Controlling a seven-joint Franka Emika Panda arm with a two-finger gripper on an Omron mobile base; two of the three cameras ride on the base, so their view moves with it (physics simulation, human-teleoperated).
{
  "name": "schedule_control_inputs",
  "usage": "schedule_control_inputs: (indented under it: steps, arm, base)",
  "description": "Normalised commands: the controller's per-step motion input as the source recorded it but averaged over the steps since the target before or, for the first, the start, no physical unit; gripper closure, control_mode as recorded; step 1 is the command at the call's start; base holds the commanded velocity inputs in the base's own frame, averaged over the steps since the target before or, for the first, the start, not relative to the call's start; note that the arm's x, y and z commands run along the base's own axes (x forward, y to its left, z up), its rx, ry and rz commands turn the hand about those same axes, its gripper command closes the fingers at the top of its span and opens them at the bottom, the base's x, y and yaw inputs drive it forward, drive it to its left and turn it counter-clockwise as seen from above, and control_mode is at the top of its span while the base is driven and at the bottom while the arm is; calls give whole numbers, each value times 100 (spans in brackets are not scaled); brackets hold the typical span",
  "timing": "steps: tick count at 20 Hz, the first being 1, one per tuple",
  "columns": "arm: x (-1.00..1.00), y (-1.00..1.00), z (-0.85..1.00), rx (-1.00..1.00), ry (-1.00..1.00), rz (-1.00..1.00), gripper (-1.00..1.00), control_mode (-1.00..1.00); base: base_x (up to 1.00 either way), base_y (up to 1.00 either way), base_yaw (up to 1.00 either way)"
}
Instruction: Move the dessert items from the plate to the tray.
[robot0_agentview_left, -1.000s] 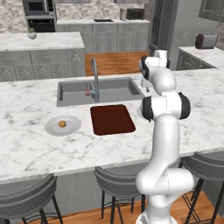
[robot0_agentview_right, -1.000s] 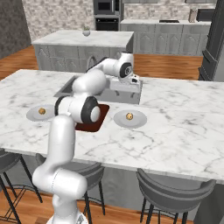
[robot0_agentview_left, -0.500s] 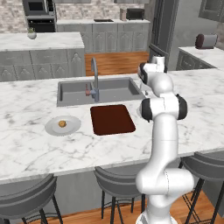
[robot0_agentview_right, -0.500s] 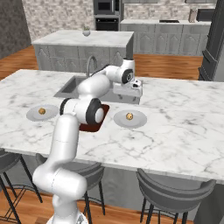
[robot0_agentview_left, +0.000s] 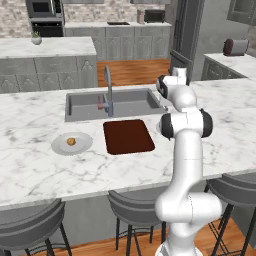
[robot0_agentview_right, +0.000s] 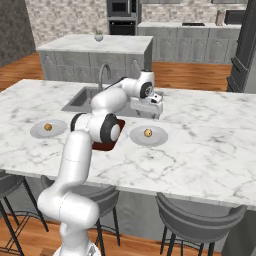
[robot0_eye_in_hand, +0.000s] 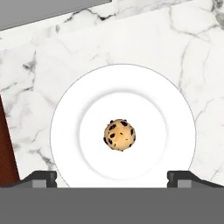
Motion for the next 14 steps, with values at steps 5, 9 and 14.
schedule_control_inputs:
  steps: [5, 9, 14]
  arm:
    - [1, -16, -14, 0, 10, -4, -100, -100]
    - [0, -4, -17, 0, 6, -2, -100, -100]
    - [4, -3, -28, 0, 1, -2, -100, -100]
  base:
    - [0, 0, 0]
    - [0, 0, 0]
    - [0, 0, 0]
